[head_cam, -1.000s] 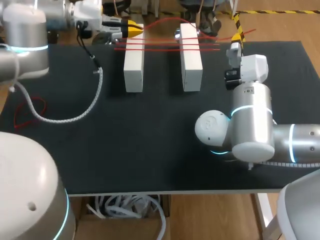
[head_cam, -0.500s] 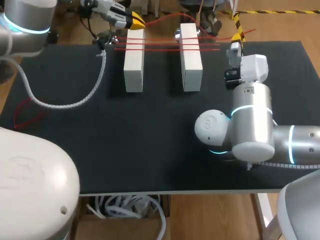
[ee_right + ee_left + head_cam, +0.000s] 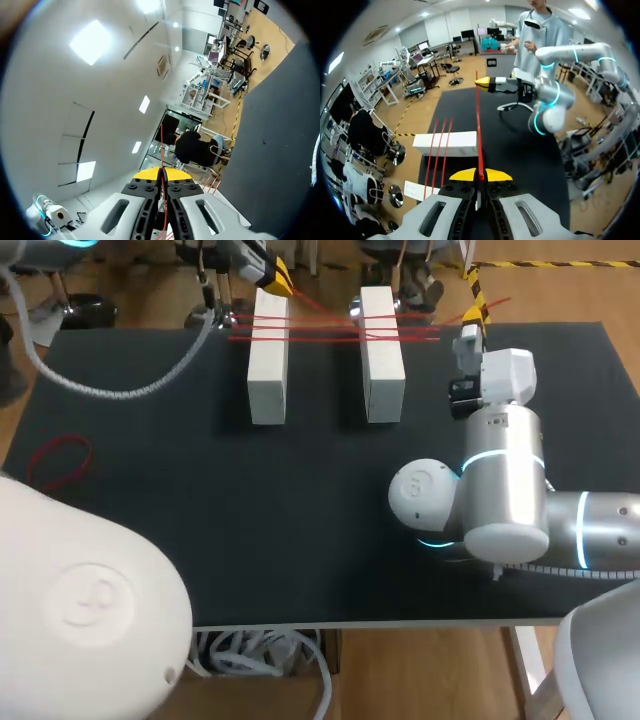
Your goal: Grab the tape and strap the tape.
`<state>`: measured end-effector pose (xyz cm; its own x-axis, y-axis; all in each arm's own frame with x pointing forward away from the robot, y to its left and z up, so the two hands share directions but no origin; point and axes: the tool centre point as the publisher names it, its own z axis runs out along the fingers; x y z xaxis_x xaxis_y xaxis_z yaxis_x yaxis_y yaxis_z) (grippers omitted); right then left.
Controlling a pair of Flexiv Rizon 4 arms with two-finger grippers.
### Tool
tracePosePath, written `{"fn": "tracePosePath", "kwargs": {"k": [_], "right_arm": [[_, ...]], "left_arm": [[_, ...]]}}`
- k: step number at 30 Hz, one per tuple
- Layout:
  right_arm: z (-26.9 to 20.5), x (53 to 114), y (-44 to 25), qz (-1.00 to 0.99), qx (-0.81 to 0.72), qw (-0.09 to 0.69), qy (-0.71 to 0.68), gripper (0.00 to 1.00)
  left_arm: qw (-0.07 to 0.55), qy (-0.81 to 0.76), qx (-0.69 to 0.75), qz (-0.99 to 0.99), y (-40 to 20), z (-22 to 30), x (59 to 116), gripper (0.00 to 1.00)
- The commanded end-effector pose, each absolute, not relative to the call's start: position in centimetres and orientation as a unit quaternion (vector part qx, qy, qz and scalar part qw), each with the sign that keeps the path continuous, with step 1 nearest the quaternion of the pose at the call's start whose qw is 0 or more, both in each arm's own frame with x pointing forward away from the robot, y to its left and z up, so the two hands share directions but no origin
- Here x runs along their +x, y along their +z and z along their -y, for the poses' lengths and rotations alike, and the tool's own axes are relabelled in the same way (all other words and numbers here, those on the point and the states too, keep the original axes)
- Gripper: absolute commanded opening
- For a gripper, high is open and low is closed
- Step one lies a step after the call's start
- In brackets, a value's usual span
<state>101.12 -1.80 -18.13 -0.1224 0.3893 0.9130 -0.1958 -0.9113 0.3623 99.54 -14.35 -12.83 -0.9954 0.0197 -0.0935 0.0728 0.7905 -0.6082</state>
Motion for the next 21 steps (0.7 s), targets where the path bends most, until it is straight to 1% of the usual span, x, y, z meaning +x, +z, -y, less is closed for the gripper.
{"fn": "tracePosePath", "kwargs": {"k": [1, 14, 21], "right_arm": [[1.8, 101.1, -17.9, -0.077, 0.634, 0.196, 0.744, 0.0], [1.8, 101.1, -17.9, -0.077, 0.634, 0.196, 0.744, 0.0], [1.8, 101.1, -17.9, -0.077, 0.634, 0.196, 0.744, 0.0]], "left_arm": [[0.033, -0.243, 0.026, -0.969, -12.9, 15.3, 100.5, 0.0], [0.06, -0.297, 0.019, -0.953, -13.2, 17.8, 101.9, 0.0], [0.034, -0.31, 0.032, -0.95, -13.2, 19.1, 101.5, 0.0]]}}
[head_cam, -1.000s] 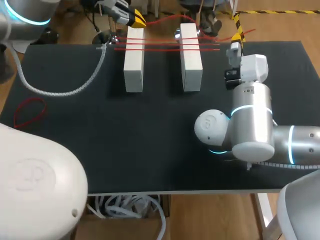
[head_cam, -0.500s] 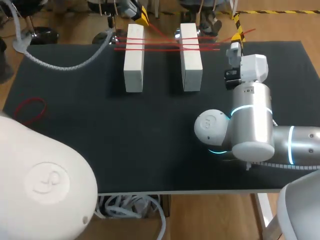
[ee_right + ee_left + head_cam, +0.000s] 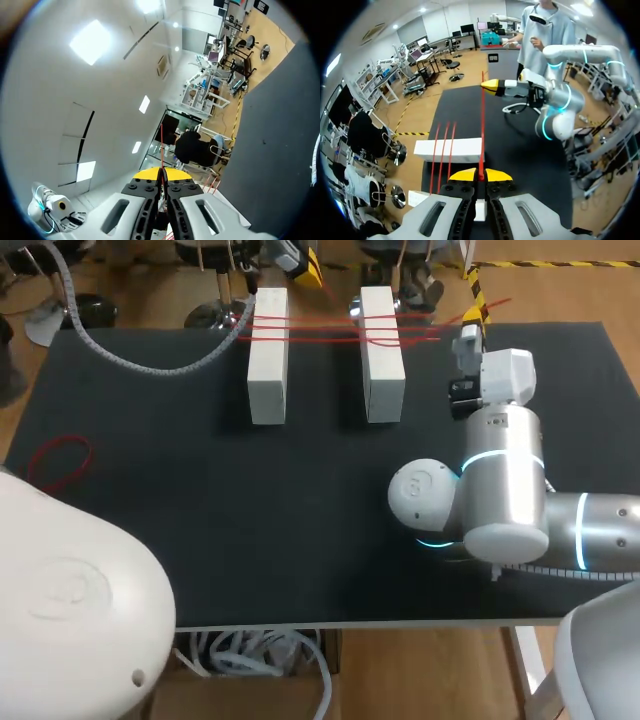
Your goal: Grab the tape and strap the tape.
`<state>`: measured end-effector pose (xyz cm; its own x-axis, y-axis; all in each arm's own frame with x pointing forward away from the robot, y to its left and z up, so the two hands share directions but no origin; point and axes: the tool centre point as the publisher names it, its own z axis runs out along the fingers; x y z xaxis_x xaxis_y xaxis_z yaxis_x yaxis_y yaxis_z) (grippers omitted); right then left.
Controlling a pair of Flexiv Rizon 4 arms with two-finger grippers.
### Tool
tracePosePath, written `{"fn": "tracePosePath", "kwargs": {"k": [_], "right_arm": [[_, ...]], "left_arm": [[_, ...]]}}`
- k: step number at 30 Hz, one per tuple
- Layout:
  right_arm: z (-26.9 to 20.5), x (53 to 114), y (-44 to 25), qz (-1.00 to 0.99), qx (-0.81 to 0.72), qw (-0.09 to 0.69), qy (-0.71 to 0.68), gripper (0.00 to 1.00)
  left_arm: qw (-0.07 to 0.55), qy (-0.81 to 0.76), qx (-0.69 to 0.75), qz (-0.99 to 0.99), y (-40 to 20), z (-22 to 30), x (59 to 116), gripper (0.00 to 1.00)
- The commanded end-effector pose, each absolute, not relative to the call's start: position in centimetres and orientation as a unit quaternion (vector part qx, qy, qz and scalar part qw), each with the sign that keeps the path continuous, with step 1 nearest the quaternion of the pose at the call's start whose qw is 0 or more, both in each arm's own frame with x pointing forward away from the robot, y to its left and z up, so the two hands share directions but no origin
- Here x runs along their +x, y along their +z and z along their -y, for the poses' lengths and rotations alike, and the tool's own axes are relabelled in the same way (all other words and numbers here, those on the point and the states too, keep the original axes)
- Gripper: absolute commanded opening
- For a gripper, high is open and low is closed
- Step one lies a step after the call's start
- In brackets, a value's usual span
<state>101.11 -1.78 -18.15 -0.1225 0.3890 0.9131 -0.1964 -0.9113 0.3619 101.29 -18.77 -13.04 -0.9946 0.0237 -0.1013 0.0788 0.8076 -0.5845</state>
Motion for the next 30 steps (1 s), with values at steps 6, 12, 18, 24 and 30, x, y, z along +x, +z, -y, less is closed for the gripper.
{"fn": "tracePosePath", "kwargs": {"k": [6, 12, 18, 24, 30], "right_arm": [[1.82, 101.09, -17.93, -0.077, 0.634, 0.196, 0.744, 0.0], [1.82, 101.09, -17.93, -0.077, 0.634, 0.196, 0.744, 0.0], [1.82, 101.09, -17.93, -0.077, 0.634, 0.196, 0.744, 0.0], [1.82, 101.09, -17.93, -0.077, 0.634, 0.196, 0.744, 0.0], [1.82, 101.09, -17.93, -0.077, 0.634, 0.196, 0.744, 0.0]], "left_arm": [[0.003, -0.331, 0.036, -0.943, -13.53, 19.72, 101.38, 0.0], [0.003, -0.331, 0.036, -0.943, -13.53, 19.72, 101.38, 0.0], [0.003, -0.331, 0.036, -0.943, -13.53, 19.72, 101.38, 0.0], [0.003, -0.331, 0.036, -0.943, -13.53, 19.72, 101.38, 0.0], [0.003, -0.331, 0.036, -0.943, -13.53, 19.72, 101.38, 0.0]]}}
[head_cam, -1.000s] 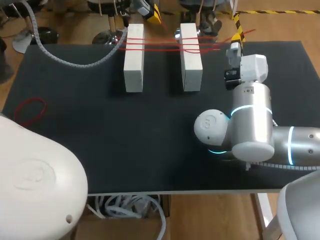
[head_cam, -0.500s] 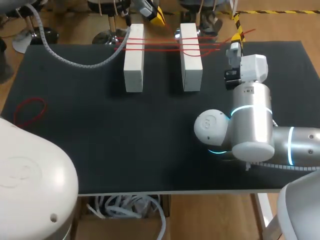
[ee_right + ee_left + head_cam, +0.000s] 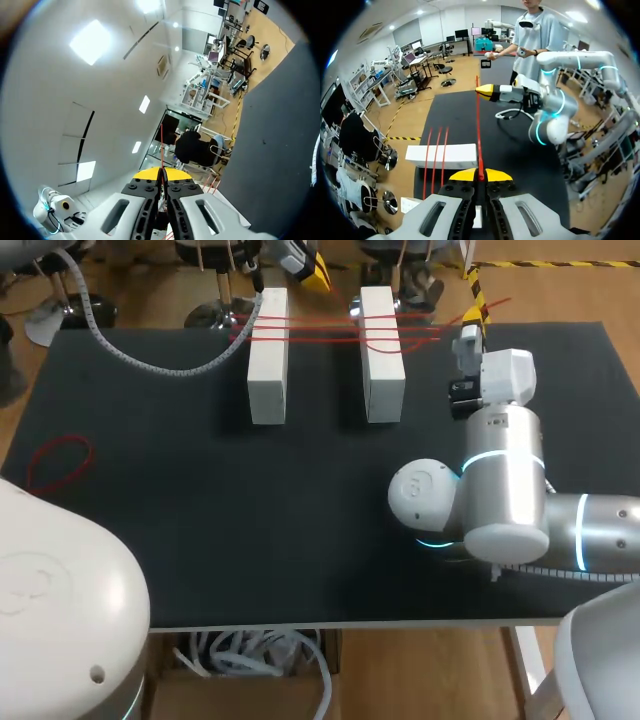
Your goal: Grab the tape and strap the tape.
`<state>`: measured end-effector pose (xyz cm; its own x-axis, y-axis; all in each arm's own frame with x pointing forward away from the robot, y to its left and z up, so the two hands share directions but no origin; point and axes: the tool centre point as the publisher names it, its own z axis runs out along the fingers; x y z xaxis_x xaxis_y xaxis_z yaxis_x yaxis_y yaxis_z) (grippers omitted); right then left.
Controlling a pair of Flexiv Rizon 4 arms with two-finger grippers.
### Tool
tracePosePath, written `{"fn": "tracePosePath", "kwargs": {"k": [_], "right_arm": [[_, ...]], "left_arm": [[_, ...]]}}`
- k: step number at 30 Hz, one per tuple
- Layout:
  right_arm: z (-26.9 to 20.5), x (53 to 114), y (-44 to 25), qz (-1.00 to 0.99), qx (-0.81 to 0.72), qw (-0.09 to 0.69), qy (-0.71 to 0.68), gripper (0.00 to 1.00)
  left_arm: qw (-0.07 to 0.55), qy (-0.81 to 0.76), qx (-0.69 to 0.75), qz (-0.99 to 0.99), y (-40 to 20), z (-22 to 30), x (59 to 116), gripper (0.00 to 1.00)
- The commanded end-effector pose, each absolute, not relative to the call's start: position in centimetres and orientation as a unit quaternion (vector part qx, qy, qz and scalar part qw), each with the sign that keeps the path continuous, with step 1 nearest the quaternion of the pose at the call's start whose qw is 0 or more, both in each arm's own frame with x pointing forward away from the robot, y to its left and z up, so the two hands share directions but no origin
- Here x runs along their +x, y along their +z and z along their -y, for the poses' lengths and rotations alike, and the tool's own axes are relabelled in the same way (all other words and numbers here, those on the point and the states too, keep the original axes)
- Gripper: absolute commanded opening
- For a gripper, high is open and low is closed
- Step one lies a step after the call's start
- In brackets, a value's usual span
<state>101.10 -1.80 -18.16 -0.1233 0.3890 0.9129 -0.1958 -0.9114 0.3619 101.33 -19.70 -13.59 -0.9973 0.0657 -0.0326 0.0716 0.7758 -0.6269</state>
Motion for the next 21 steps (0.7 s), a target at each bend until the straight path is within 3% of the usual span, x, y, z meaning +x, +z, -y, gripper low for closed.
{"fn": "tracePosePath", "kwargs": {"k": [1, 21], "right_arm": [[1.8, 101.1, -17.9, -0.077, 0.634, 0.196, 0.744, 0.0], [-0.4, 99.0, -14.9, -0.324, 0.57, 0.399, 0.641, 0.0]], "left_arm": [[0.003, -0.331, 0.036, -0.943, -13.5, 19.7, 101.4, 0.0], [0.003, -0.331, 0.036, -0.943, -13.5, 19.7, 101.4, 0.0]]}}
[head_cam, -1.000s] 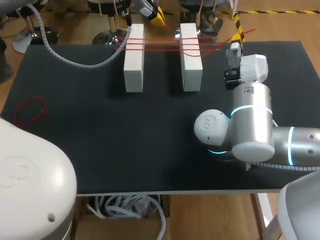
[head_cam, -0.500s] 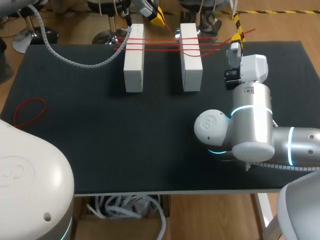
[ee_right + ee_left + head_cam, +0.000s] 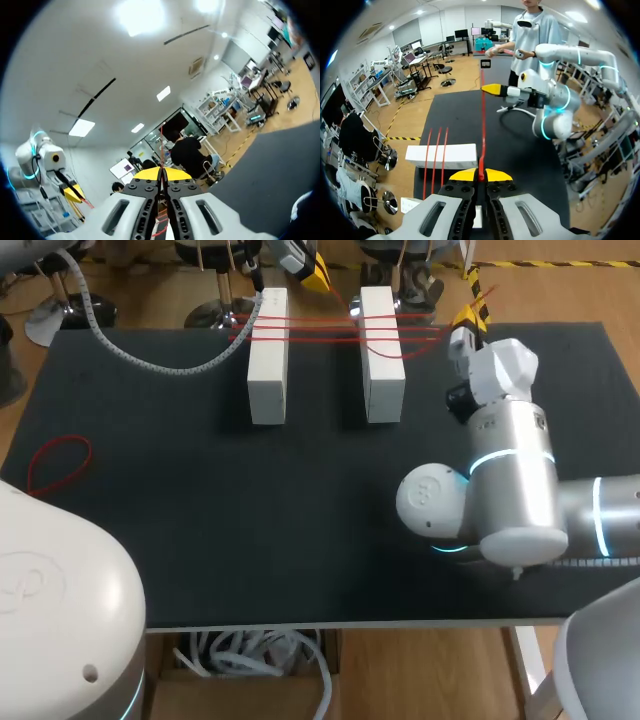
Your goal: Grab the tape and strap the tape.
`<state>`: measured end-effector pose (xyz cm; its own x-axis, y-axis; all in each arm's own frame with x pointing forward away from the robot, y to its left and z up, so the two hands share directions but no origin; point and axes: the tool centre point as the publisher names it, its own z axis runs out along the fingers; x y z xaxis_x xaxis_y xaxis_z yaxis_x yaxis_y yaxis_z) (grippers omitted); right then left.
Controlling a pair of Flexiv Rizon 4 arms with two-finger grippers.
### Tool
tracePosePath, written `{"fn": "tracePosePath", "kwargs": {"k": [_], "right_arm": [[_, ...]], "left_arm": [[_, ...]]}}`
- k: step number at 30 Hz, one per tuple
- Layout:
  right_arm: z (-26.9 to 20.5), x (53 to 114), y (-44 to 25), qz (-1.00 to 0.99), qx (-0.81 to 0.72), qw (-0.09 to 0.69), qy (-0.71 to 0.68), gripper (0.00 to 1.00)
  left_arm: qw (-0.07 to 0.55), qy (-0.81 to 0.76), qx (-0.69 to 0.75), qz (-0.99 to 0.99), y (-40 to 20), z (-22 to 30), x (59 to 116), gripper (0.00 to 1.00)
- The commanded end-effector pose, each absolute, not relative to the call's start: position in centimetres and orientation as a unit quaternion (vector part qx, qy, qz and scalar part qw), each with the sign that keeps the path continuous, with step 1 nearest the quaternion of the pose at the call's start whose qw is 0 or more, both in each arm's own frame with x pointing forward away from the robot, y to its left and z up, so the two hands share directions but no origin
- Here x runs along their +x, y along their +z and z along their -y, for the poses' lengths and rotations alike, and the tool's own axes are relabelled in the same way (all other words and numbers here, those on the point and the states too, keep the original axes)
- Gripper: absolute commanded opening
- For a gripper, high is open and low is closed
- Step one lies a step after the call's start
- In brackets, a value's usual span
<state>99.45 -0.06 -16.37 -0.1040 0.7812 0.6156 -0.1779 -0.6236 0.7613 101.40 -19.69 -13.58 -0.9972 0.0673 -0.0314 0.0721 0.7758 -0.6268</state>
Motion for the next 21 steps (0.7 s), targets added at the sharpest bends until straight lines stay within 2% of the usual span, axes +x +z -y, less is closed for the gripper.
{"fn": "tracePosePath", "kwargs": {"k": [1, 8, 21], "right_arm": [[-0.5, 98.9, -14.8, -0.335, 0.562, 0.411, 0.634, 0.0], [-1.2, 98.6, -14.0, -0.383, 0.521, 0.446, 0.619, 0.0], [-1.3, 98.2, -13.7, -0.381, 0.532, 0.43, 0.622, 0.0]], "left_arm": [[0.003, -0.331, 0.036, -0.943, -13.5, 19.7, 101.4, 0.0], [0.003, -0.331, 0.036, -0.943, -13.5, 19.7, 101.4, 0.0], [0.003, -0.331, 0.036, -0.943, -13.5, 19.7, 101.4, 0.0]]}}
